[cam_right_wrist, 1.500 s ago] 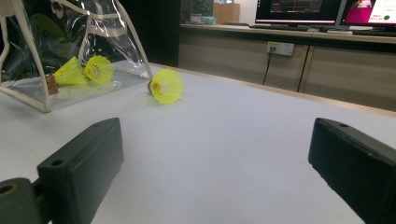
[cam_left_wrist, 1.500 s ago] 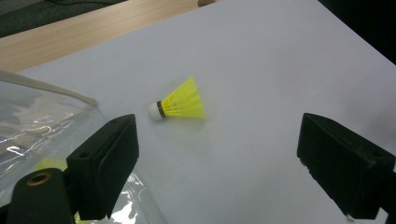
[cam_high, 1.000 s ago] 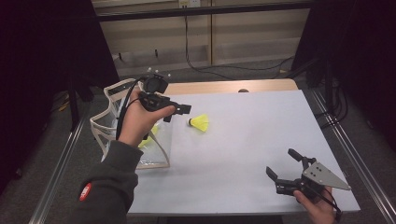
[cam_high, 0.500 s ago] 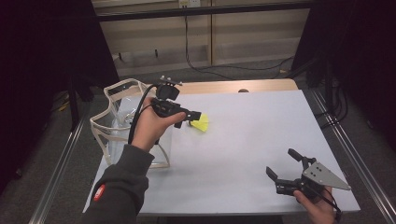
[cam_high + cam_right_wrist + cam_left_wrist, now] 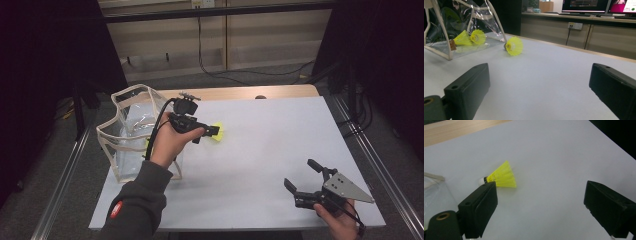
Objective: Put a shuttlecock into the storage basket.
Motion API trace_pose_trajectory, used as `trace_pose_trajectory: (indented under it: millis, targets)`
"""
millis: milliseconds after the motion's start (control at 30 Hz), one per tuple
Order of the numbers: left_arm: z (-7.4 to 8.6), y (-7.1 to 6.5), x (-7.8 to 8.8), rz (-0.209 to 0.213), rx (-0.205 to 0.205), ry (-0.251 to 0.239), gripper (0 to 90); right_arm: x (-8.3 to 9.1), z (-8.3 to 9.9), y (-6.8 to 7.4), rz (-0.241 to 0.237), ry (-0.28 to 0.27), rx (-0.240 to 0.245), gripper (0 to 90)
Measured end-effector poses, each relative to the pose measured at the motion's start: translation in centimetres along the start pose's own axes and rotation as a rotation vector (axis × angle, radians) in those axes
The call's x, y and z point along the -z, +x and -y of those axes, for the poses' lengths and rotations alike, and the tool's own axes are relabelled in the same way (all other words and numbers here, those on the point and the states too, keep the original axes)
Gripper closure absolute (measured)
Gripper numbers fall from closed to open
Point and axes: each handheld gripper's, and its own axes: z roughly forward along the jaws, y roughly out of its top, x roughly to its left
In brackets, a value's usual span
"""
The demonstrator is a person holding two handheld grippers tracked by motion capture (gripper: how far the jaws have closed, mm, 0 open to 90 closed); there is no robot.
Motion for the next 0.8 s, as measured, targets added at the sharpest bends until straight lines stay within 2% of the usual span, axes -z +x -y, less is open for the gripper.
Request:
trace_pose_trajectory:
  millis: [33, 300, 433, 567, 800]
  targets:
    - [0.0, 0.0, -0.1, -0.003, -0.01, 0.006, 11.6, 0.0, 0.0, 0.0, 0.0, 0.001, 0.0, 2.9]
    - [0.5, -0.1, -1.4, -0.001, 0.005, 0.008, 11.3, 0.0, -0.1, -0.1, 0.003, -0.004, 0.001, 2.9]
    - [0.7, -0.1, -2.0, -0.018, -0.003, 0.017, 11.3, -0.1, 0.0, 0.0, 0.0, -0.001, 0.003, 2.9]
    - [1.0, 0.0, -2.5, -0.033, 0.012, -0.001, 11.3, -0.1, -0.1, 0.0, -0.001, 0.002, 0.007, 2.9]
    - [1.5, 0.3, -3.4, -0.047, 0.024, 0.0, 11.3, -0.2, -0.1, 0.1, -0.003, 0.001, 0.005, 2.9]
